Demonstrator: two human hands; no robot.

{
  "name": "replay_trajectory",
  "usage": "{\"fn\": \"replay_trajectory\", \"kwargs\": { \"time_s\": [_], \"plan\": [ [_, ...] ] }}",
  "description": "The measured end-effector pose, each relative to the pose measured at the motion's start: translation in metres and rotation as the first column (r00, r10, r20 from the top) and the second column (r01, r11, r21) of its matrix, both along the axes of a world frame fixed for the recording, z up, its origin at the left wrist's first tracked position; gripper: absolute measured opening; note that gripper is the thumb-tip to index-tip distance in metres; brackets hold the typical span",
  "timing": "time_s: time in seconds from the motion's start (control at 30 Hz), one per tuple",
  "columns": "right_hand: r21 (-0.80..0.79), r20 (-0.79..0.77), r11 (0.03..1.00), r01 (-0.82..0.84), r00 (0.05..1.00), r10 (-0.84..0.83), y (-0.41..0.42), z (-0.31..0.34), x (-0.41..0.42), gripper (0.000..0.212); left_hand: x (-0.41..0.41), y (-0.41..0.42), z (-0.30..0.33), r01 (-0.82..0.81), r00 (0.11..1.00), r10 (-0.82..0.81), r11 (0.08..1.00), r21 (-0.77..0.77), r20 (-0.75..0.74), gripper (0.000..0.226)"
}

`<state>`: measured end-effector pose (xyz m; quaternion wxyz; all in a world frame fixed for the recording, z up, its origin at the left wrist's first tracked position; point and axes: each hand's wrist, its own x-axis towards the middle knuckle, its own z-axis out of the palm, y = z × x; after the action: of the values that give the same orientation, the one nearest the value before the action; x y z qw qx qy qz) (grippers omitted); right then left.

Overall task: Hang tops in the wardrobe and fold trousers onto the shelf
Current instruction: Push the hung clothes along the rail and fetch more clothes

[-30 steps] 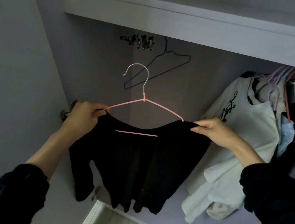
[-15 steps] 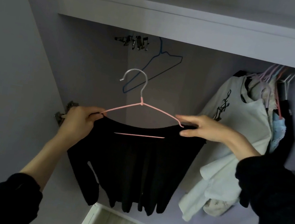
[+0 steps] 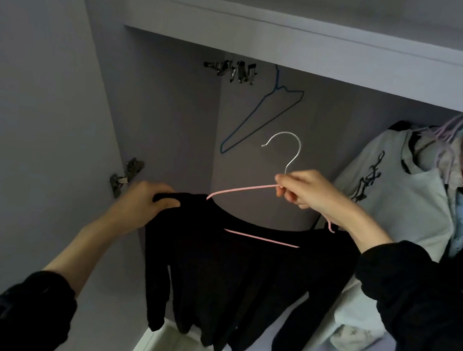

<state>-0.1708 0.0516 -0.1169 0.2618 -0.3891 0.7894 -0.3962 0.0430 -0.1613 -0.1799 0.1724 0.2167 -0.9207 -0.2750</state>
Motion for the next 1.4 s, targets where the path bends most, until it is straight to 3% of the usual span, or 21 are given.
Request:
{"fn": "replay_trajectory", "kwargs": {
  "time_s": [0.17,0.33,0.43,0.57,0.73,0.8,0.93,1.07,1.17,1.4],
  "plan": [
    [0.047,0.1,0.999,0.015,0.995,-0.02,0.012,-0.001,-0.01,0.029,-0.013,-0.003,-0.015,-0.021,0.999,0.02,0.999,0.026,0.035,0.016],
    [0.129,0.375,0.991,0.03,0.924,-0.077,0.041,-0.01,-0.028,0.022,-0.033,0.02,-0.02,0.054,0.997,-0.05,0.996,-0.074,0.061,0.054],
    [0.151,0.614,0.988,0.045,0.779,-0.129,0.059,-0.013,-0.035,0.025,-0.047,0.04,-0.007,0.138,0.99,-0.138,0.954,-0.265,0.018,0.072],
    [0.048,0.817,0.989,0.142,0.563,-0.121,0.084,-0.02,-0.045,0.035,-0.074,0.063,0.022,0.18,0.969,-0.241,0.849,-0.496,-0.061,0.061],
    [-0.09,0.873,0.965,0.244,0.487,-0.042,0.104,-0.025,-0.055,0.032,-0.117,0.087,0.059,0.14,0.948,-0.295,0.723,-0.677,-0.119,0.057],
    [-0.17,0.899,0.934,0.315,0.438,0.016,0.108,-0.026,-0.061,0.046,-0.136,0.099,0.077,0.123,0.937,-0.326,0.651,-0.749,-0.129,0.056],
    [-0.241,0.877,0.867,0.437,0.48,0.002,0.11,-0.022,-0.071,0.051,-0.172,0.128,0.115,0.053,0.907,-0.384,0.512,-0.858,-0.173,0.059],
    [-0.344,0.884,0.769,0.538,0.462,0.072,0.109,-0.012,-0.09,0.066,-0.201,0.143,0.131,-0.015,0.91,-0.351,0.502,-0.865,-0.219,0.071],
    [-0.349,0.886,0.704,0.619,0.462,0.033,0.103,-0.002,-0.106,0.035,-0.213,0.143,0.128,-0.047,0.932,-0.294,0.485,-0.873,-0.213,0.084],
    [-0.443,0.871,0.56,0.7,0.484,0.083,0.096,0.019,-0.15,0.057,-0.223,0.138,0.122,-0.132,0.935,-0.248,0.422,-0.897,-0.254,0.102]
  ]
}}
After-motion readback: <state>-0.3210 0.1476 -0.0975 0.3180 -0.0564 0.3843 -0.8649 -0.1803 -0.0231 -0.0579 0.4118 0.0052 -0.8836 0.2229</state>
